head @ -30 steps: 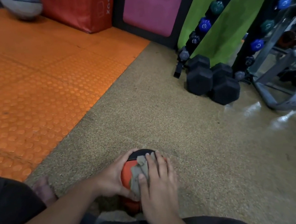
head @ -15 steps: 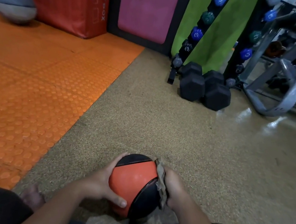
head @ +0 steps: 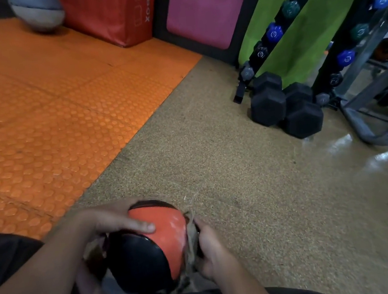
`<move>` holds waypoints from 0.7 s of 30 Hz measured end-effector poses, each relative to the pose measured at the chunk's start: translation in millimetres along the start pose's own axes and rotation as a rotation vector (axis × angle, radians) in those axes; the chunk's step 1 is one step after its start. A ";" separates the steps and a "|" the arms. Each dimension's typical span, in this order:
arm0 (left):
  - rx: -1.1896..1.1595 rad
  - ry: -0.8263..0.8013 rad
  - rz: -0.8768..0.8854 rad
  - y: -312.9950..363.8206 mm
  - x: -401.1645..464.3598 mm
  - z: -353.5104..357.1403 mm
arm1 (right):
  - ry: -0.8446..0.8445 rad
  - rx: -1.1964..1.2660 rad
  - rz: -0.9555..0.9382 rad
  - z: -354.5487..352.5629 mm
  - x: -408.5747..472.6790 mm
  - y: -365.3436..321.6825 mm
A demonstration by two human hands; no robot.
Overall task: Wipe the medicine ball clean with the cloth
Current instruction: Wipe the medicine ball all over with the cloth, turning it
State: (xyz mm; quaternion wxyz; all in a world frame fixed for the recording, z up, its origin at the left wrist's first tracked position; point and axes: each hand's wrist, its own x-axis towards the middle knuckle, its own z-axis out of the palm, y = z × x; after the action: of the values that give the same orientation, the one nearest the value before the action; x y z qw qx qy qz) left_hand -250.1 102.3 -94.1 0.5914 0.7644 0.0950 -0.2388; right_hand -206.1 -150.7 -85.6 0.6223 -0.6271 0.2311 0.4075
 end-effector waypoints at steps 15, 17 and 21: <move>0.609 0.191 0.428 38.7 45.6 90.8 | 0.565 -1.011 -0.999 -26.3 -5.3 -9.9; 0.515 0.179 0.572 33.1 47.8 78.3 | 0.547 -1.407 -1.148 -2.7 -21.2 16.7; 0.313 0.192 0.565 18.1 50.8 64.8 | 0.494 -1.381 -1.167 -10.2 -22.5 22.1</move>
State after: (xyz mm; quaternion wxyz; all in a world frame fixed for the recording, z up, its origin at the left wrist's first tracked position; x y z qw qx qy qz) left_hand -214.7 28.7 -114.9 0.4979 0.8611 -0.1031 -0.0043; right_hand -234.0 -168.1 -81.8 0.1513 -0.9433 -0.2877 -0.0668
